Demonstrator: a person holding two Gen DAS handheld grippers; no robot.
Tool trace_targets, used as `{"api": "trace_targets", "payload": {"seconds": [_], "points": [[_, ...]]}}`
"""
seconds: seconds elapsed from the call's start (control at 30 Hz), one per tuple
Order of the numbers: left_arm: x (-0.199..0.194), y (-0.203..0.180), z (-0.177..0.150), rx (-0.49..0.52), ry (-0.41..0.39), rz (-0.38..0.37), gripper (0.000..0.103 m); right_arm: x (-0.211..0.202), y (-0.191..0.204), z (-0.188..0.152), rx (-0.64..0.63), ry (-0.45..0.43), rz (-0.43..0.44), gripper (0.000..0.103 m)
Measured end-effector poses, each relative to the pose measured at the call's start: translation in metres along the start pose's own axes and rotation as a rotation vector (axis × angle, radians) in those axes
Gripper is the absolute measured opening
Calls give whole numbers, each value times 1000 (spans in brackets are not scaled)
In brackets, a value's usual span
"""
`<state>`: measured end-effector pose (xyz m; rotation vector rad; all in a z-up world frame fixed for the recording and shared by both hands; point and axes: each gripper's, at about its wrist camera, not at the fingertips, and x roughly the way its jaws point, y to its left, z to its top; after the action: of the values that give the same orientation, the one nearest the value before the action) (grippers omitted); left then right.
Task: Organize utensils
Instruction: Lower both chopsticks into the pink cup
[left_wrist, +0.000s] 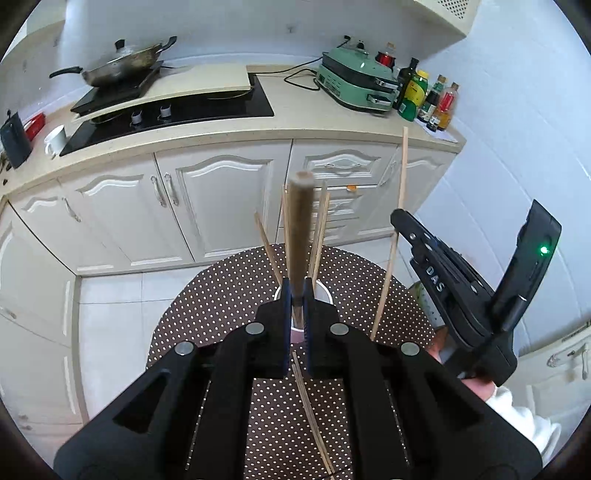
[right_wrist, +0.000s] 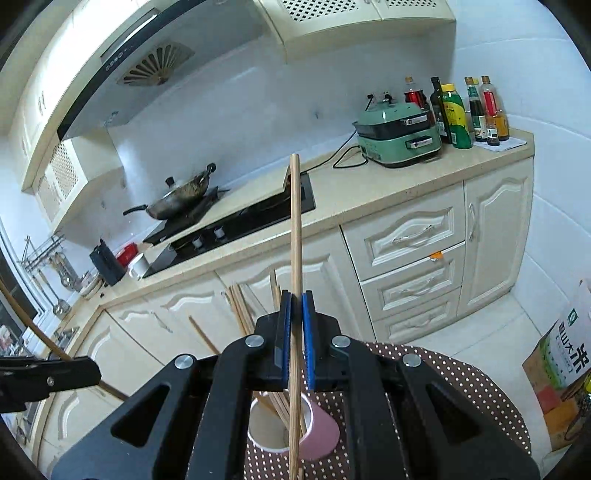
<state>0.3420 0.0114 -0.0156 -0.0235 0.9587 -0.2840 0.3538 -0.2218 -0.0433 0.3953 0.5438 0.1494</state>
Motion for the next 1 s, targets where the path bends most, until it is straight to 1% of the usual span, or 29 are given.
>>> {"api": "trace_targets", "payload": {"seconds": [0.07, 0.2, 0.23, 0.33, 0.47, 0.57, 0.67, 0.73, 1.0], "points": [[4, -3, 4, 26, 2, 28, 6, 5, 0, 2, 10, -6, 0, 5], [18, -3, 9, 40, 11, 58, 6, 16, 3, 3, 13, -11, 5, 5], [24, -1, 10, 28, 21, 50, 6, 20, 4, 1, 9, -11, 5, 5], [32, 2, 15, 19, 16, 49, 6, 30, 3, -2, 8, -8, -2, 5], [40, 5, 24, 9, 21, 39, 6, 45, -1, -8, 33, 8, -11, 5], [43, 9, 32, -6, 35, 8, 6, 55, -2, -11, 32, 23, -16, 5], [47, 7, 36, 21, 33, 26, 6, 63, -3, -13, 31, 24, -20, 5], [56, 6, 36, 31, 55, 36, 6, 69, -4, -15, 39, 28, -22, 5], [99, 9, 18, 14, 166, 16, 6, 87, -10, -32, 36, 50, -32, 5]]}}
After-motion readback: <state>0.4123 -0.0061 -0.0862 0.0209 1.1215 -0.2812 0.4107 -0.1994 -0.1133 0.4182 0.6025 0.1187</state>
